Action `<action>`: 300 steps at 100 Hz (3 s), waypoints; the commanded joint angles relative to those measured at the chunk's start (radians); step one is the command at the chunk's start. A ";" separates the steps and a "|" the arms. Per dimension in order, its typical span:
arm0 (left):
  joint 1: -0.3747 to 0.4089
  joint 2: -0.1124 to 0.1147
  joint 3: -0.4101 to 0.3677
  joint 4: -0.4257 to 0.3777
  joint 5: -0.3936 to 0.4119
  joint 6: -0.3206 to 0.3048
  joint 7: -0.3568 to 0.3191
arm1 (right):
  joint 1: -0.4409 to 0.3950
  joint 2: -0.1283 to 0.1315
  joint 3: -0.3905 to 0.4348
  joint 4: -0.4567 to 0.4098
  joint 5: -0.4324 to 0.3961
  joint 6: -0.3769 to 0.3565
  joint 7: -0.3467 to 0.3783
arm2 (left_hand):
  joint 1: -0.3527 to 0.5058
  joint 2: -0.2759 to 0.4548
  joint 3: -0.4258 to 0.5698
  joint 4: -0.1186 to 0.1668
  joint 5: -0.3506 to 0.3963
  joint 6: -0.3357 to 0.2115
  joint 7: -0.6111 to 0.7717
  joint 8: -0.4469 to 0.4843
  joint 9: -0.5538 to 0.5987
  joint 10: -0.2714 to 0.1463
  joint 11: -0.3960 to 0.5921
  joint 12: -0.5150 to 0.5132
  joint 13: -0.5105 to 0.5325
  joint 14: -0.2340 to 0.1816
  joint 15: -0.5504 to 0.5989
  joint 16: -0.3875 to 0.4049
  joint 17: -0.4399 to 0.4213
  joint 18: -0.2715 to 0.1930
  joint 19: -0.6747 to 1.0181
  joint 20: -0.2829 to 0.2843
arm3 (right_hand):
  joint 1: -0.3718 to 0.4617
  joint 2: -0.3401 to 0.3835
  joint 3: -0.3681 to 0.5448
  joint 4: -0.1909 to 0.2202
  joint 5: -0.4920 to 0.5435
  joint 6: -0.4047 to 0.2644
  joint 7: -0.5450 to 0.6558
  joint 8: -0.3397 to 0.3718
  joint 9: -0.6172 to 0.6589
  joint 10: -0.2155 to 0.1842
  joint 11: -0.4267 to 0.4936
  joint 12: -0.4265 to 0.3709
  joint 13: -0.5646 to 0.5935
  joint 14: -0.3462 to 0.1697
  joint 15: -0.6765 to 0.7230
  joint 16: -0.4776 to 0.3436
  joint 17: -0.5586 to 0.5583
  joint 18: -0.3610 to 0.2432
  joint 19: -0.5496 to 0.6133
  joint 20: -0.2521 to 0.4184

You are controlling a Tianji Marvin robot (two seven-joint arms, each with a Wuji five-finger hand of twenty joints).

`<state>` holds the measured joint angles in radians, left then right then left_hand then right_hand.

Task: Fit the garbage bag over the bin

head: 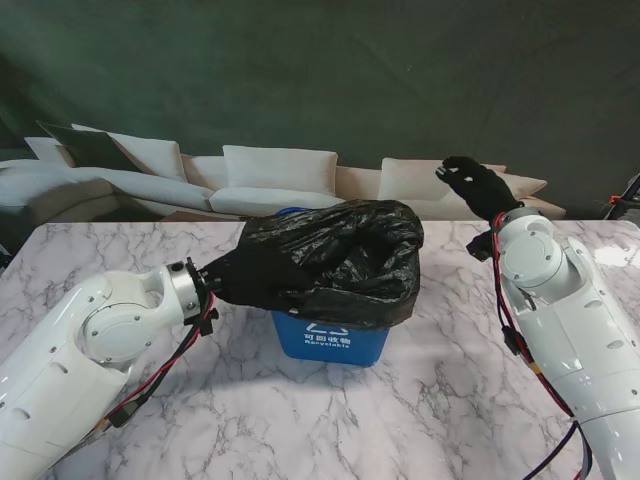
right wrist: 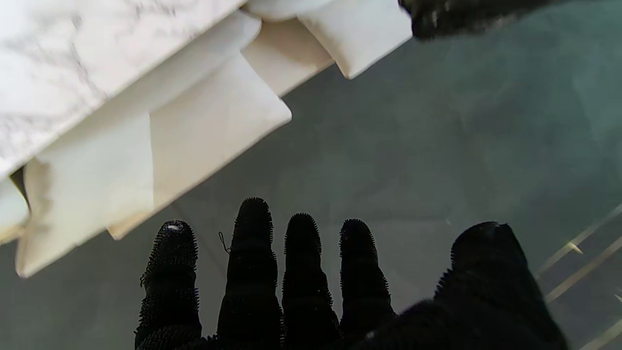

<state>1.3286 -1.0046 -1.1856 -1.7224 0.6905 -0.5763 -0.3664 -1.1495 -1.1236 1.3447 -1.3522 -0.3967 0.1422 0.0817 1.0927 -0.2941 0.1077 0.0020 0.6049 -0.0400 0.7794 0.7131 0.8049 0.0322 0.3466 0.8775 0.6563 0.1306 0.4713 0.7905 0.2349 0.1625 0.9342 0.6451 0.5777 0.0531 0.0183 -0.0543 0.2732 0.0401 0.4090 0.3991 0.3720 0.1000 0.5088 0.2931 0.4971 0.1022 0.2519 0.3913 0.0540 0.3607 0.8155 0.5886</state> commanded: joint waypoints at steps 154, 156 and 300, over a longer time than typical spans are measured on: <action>-0.016 -0.001 0.033 -0.007 0.004 0.023 -0.015 | -0.471 0.079 0.126 -0.474 -0.635 -0.645 -0.057 | 0.040 -0.003 0.029 0.003 0.048 -0.048 0.025 0.003 0.029 -0.016 -0.010 0.020 0.023 -0.007 0.023 0.008 -0.003 0.012 0.034 -0.002 | -0.244 -0.618 0.697 -0.037 0.265 -0.206 0.223 0.229 -0.042 0.043 -0.054 -0.034 -0.109 0.051 -0.168 -0.204 -0.032 -0.007 -0.075 -0.287; -0.016 -0.001 0.033 -0.007 0.004 0.023 -0.015 | -0.471 0.080 0.125 -0.473 -0.640 -0.645 -0.055 | 0.039 -0.002 0.028 0.003 0.049 -0.049 0.025 0.003 0.029 -0.017 -0.010 0.020 0.023 -0.008 0.023 0.008 -0.003 0.012 0.034 -0.002 | -0.243 -0.619 0.688 -0.038 0.269 -0.203 0.219 0.226 -0.041 0.043 -0.056 -0.036 -0.111 0.051 -0.169 -0.204 -0.032 -0.007 -0.075 -0.291; 0.047 -0.029 -0.043 -0.017 0.072 -0.022 0.154 | -0.442 0.080 0.066 -0.429 -0.605 -0.626 -0.038 | -0.482 0.002 -0.121 -0.017 -0.368 0.071 -0.740 -0.368 -0.601 0.157 -0.268 -0.648 -0.380 0.063 -0.247 -0.277 -0.212 -0.035 -0.281 -0.107 | 0.046 -0.604 0.876 -0.153 0.535 -0.415 0.597 0.120 0.184 -0.027 0.006 0.051 0.050 0.022 -0.091 -0.151 0.015 0.019 -0.015 -0.343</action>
<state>1.3663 -1.0299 -1.2227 -1.7279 0.7613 -0.5907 -0.2057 -1.5913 -1.0433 1.4129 -1.7882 -0.9968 -0.4865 0.0413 0.6560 -0.2692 -0.0034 0.0028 0.2942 0.0173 0.1021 0.3909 0.2262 0.1733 0.0868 0.2382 0.3139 0.1901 0.2420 0.5282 0.0475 0.1547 0.6900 0.5573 0.5720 -0.5554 0.8148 -0.2092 0.7703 -0.3467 0.9644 0.5171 0.5466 0.0867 0.4952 0.3304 0.5001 0.1104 0.1179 0.2275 0.0700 0.3491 0.7882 0.2592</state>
